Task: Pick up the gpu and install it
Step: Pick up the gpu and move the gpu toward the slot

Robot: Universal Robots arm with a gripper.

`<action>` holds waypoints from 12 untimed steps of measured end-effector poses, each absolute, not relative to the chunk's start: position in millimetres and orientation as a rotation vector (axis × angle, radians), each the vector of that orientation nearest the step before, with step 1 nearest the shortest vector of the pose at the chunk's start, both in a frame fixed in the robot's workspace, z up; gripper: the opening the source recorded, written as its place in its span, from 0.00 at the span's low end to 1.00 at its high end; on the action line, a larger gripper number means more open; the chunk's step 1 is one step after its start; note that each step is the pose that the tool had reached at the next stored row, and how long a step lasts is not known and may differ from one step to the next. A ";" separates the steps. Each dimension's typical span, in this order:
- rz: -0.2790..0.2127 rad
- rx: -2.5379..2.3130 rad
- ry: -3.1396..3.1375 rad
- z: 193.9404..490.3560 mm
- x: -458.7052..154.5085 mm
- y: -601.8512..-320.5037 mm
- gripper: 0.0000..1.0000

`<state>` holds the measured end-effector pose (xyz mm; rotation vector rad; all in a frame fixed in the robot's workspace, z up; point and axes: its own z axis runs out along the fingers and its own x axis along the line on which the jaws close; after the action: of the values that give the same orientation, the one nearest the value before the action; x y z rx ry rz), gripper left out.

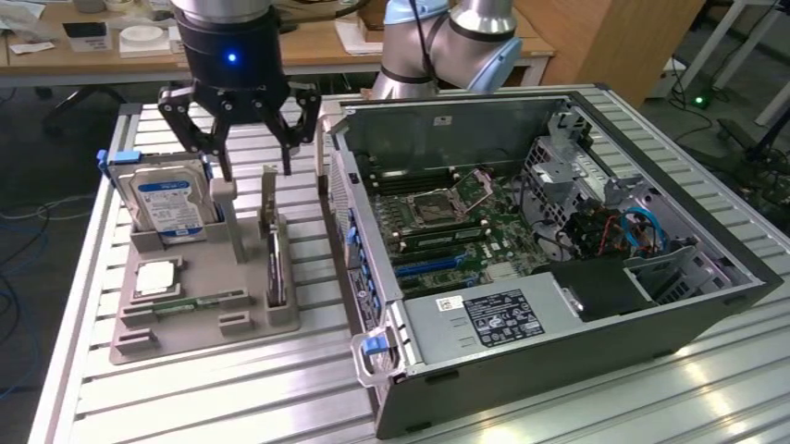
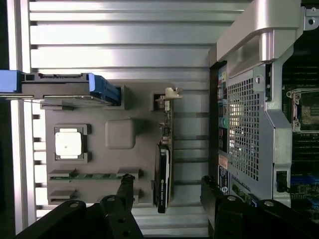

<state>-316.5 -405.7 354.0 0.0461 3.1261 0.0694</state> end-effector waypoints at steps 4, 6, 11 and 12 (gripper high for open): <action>0.070 0.046 3.126 346.6 -316.6 -410.8 0.66; 0.069 0.046 3.126 343.0 -316.6 -412.7 0.66; 0.064 0.046 3.126 335.4 -316.7 -415.6 0.66; 0.058 0.046 3.127 334.6 -316.6 -415.6 0.66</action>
<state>-316.6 -415.6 334.6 0.0464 3.1265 0.0581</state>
